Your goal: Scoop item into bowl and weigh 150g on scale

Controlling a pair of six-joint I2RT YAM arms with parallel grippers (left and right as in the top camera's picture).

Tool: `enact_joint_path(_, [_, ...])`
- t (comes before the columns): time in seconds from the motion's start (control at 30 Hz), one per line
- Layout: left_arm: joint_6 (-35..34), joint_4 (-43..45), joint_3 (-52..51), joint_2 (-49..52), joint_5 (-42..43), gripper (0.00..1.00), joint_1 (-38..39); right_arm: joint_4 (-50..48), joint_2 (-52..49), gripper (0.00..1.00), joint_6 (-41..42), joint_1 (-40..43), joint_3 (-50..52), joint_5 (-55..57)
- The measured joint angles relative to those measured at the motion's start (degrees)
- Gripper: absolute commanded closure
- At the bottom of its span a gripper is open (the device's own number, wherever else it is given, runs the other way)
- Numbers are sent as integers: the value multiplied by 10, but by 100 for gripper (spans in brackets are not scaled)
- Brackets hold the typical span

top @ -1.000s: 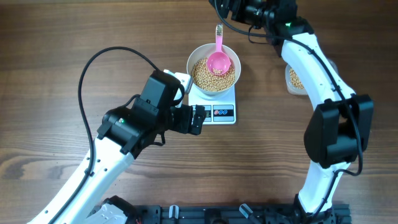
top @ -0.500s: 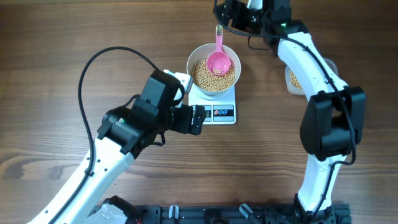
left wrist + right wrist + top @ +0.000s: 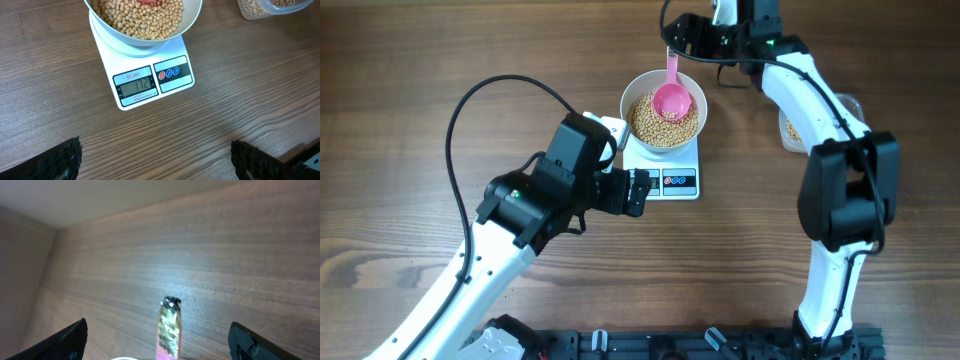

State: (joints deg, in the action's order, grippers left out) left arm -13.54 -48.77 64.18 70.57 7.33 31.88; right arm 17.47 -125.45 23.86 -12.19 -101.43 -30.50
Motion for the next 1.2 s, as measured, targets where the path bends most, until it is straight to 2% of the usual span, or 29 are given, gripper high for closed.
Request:
enact_joint_path(0.13, [0,0,0,0,0,0,0,0,-19,16,-1,0,0,-10])
enact_joint_path(0.8, [0,0,0,0,0,0,0,-3,-21,19,-2,0,0,-15])
enact_joint_path(0.83, [0,0,0,0,0,0,0,-3,-21,21,-2,0,0,-15])
enact_joint_path(0.93, [0,0,0,0,0,0,0,-3,-22,36,-3,0,0,-15])
enact_joint_path(1.2, [0,0,0,0,0,0,0,-4,-39,38,-6,0,0,-21])
